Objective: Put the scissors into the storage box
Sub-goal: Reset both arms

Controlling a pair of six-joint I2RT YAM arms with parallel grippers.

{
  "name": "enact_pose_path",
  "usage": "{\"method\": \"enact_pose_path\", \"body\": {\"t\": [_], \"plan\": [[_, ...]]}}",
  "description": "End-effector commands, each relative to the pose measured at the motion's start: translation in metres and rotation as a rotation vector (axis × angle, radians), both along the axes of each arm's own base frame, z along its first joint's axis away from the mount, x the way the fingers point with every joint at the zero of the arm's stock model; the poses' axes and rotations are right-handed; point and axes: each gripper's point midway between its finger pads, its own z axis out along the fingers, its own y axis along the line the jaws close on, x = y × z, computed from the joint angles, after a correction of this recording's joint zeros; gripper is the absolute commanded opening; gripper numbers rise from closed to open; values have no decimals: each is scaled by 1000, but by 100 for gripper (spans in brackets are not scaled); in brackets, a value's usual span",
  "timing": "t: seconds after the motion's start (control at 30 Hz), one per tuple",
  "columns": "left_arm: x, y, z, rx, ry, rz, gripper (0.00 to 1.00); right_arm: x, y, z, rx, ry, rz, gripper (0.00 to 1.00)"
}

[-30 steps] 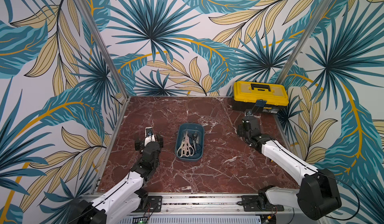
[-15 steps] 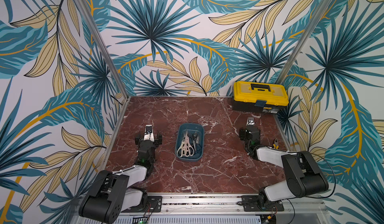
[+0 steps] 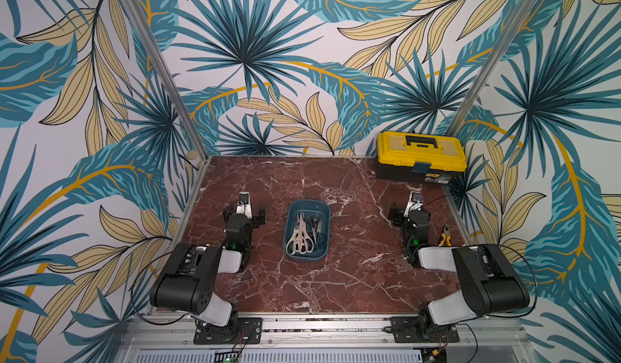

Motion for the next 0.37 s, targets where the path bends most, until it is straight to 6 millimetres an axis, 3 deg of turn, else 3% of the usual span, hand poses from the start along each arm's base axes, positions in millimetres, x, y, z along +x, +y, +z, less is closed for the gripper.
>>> {"method": "enact_pose_path", "body": {"t": [0.0,0.33], "plan": [[-4,3,-21,-8,94,7,100,-2,-1,-2,12,6,-2,100],[-4,4,-20,-8,92,8,100,-1,0,-4,20,12,4,100]]}}
